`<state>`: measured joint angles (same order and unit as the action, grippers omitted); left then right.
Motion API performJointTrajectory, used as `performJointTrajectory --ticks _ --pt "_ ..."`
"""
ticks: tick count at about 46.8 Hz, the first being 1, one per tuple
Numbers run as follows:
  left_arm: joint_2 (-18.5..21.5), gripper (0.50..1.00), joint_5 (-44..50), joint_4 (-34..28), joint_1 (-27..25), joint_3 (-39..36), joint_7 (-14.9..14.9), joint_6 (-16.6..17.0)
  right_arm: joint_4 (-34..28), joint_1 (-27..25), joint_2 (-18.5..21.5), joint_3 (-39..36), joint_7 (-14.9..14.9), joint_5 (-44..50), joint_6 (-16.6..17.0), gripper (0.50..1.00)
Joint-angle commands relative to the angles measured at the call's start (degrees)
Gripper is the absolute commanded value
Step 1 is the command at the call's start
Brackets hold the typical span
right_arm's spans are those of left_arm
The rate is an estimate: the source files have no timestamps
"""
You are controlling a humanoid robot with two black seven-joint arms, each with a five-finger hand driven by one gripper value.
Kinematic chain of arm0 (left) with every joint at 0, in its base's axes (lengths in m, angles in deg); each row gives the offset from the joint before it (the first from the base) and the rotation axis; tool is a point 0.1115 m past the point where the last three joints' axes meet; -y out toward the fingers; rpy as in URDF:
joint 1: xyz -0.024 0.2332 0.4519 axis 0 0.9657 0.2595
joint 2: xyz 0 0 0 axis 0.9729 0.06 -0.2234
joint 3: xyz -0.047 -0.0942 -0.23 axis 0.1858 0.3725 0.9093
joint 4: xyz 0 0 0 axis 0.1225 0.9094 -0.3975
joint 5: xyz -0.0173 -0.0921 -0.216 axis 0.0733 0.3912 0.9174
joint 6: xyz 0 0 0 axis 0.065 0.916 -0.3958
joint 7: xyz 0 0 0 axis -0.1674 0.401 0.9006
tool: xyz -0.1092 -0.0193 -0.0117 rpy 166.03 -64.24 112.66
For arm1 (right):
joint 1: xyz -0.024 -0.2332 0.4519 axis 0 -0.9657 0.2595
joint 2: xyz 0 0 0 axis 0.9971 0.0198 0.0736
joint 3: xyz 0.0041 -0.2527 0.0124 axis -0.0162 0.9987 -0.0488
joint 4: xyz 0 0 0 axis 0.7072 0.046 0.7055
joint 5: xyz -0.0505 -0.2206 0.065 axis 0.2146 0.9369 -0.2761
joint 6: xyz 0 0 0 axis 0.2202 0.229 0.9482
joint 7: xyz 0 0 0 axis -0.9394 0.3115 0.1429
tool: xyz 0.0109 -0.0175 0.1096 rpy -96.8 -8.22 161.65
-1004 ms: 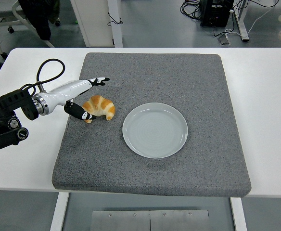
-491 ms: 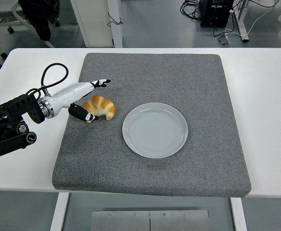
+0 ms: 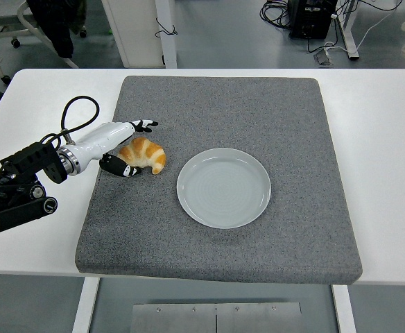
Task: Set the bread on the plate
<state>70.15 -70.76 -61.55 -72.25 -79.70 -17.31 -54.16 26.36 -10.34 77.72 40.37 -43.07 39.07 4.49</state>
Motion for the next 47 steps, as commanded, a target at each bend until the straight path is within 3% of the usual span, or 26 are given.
performJointTrajectory --ticks 1,9,29,37,47 --pt "-0.2 0.702 0.2 0.2 0.1 -0.1 -0.2 -0.2 0.0 0.0 0.0 0.0 0.0 0.0 0.0 1.0" --pt "-0.3 0.636 0.6 0.2 0.1 0.0 -0.3 -0.4 0.0 0.0 0.0 0.0 0.0 0.0 0.0 1.0" --pt "0.3 0.625 1.7 -0.1 -2.9 1.2 -0.2 -1.3 0.0 0.0 0.0 0.0 0.0 0.0 0.0 1.0" --pt "1.7 0.625 2.4 -0.5 -6.4 2.6 -0.4 -3.4 0.0 0.0 0.0 0.0 0.0 0.0 0.0 1.0" --pt "4.1 0.627 2.6 -0.5 -9.5 7.3 -0.8 -9.2 0.0 0.0 0.0 0.0 0.0 0.0 0.0 1.0"
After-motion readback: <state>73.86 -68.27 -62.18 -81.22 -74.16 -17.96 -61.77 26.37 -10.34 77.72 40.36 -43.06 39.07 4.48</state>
